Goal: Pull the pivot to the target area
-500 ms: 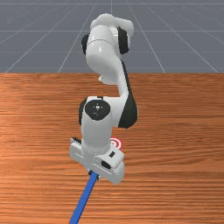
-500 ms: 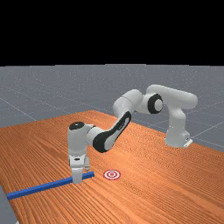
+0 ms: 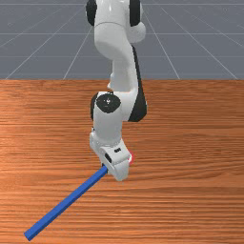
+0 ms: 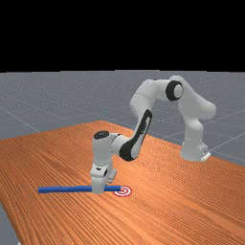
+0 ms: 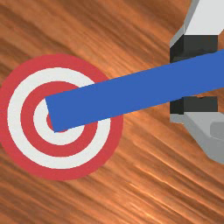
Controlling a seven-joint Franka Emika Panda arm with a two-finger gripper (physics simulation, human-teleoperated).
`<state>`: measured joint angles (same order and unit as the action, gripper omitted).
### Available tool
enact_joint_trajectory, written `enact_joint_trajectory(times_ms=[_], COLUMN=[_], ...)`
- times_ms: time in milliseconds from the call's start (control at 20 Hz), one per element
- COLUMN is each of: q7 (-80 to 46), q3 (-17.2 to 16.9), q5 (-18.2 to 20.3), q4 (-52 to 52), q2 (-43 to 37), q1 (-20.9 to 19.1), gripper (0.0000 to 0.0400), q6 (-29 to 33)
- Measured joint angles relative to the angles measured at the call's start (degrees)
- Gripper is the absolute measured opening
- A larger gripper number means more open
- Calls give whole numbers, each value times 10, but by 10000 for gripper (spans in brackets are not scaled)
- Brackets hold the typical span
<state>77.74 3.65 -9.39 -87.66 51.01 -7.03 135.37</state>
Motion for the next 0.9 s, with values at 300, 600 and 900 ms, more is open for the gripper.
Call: enact_joint_trajectory(times_ms=[300, 600, 900], q7=[-142, -310, -461], q3=[-20, -27, -32], q5=[30, 66, 102], q4=[-106, -98, -105], q2=[-53, -48, -52], q1=[28, 102, 169], gripper=[120, 119, 121], q6=[42, 32, 34])
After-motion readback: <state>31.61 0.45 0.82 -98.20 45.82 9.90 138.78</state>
